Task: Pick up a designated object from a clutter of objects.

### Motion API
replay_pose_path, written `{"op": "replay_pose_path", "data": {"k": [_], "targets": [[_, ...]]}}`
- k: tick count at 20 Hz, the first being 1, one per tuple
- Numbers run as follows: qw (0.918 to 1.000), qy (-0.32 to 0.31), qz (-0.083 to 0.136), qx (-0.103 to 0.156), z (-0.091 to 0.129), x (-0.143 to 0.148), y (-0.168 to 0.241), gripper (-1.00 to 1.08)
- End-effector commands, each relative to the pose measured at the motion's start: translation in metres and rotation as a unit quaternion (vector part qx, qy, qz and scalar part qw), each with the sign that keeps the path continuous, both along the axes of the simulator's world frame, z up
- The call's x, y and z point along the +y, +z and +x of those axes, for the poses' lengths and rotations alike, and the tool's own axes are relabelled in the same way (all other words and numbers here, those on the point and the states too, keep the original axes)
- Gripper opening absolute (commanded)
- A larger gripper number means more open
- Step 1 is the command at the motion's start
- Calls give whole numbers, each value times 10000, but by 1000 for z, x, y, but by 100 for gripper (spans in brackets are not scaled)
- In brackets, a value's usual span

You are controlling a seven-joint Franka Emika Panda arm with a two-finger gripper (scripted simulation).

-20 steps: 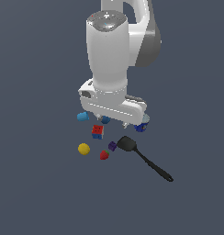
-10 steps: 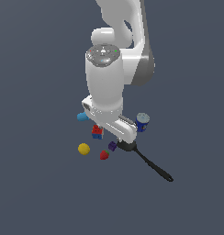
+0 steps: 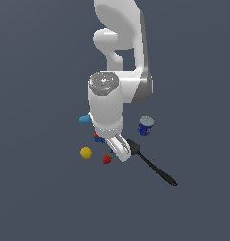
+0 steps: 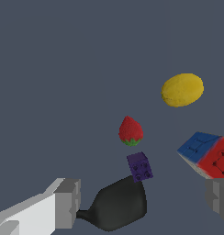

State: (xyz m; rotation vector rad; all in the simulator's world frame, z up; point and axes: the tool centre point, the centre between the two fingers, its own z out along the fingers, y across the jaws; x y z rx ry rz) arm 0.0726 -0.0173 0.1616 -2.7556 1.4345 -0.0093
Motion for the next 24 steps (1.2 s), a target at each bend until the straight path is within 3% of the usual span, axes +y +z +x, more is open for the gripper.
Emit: {"op": "replay_pose_path", "data": {"k": [1, 13, 24], "targets": [[9993, -360, -8, 25, 2, -3, -13, 100], [9833, -1817, -76, 115, 4, -15, -69, 100], [9728, -2310, -112, 137, 4, -19, -89, 100]]}}
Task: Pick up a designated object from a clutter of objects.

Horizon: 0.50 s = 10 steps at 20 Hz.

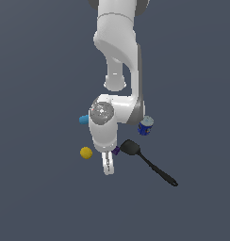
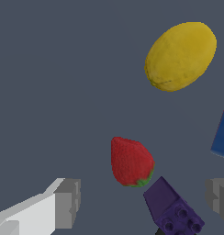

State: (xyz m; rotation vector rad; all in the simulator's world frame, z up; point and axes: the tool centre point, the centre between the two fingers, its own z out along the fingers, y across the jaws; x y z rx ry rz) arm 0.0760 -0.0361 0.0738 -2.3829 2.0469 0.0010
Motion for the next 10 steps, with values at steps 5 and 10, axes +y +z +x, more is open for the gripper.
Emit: {"op": "replay_pose_path", "data": {"k": [5, 10], "targets": [[10000, -15, -1, 1, 0, 0, -4, 100], [10000, -25, -2, 0, -1, 0, -24, 100]]}}
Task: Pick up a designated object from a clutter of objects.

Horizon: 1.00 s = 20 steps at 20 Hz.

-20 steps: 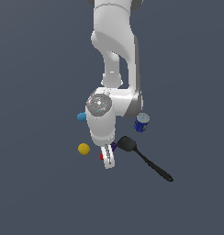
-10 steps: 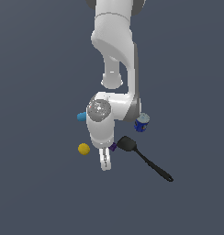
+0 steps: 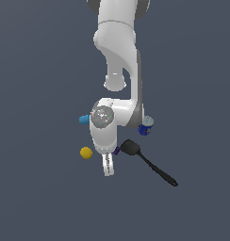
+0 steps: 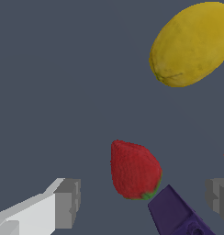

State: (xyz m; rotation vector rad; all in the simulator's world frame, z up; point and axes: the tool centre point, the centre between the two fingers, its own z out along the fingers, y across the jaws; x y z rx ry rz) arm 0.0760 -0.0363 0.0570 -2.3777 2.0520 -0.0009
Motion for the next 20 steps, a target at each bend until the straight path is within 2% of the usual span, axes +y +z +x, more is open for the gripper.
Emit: {"op": "replay_pose_path", "data": {"k": [1, 9, 10, 20], "targets": [[10000, -7, 0, 6, -1, 0, -14, 100], [10000, -14, -1, 6, 0, 0, -34, 100], [10000, -14, -1, 6, 0, 0, -34, -100], [10000, -15, -1, 2, 0, 0, -34, -100]]}}
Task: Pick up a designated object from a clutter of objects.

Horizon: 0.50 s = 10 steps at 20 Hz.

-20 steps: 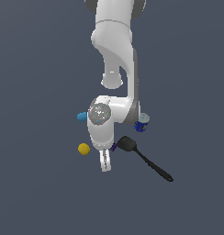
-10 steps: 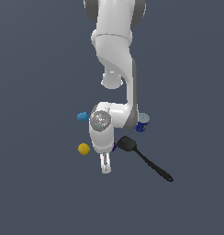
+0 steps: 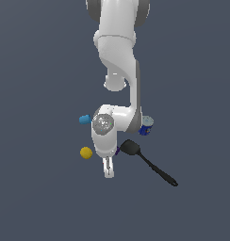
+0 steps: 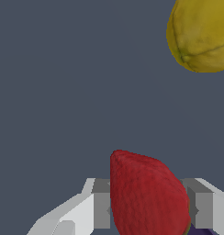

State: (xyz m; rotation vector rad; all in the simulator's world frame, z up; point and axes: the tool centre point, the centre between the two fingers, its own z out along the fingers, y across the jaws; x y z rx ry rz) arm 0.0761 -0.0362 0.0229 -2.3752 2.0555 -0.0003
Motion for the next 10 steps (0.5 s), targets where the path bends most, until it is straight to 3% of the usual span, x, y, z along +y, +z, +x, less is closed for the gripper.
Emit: {"op": "replay_pose_path", "data": {"k": [1, 10], "targets": [[10000, -1, 0, -1, 0, 0, 0, -100], [10000, -1, 0, -1, -1, 15, 28, -100]]}}
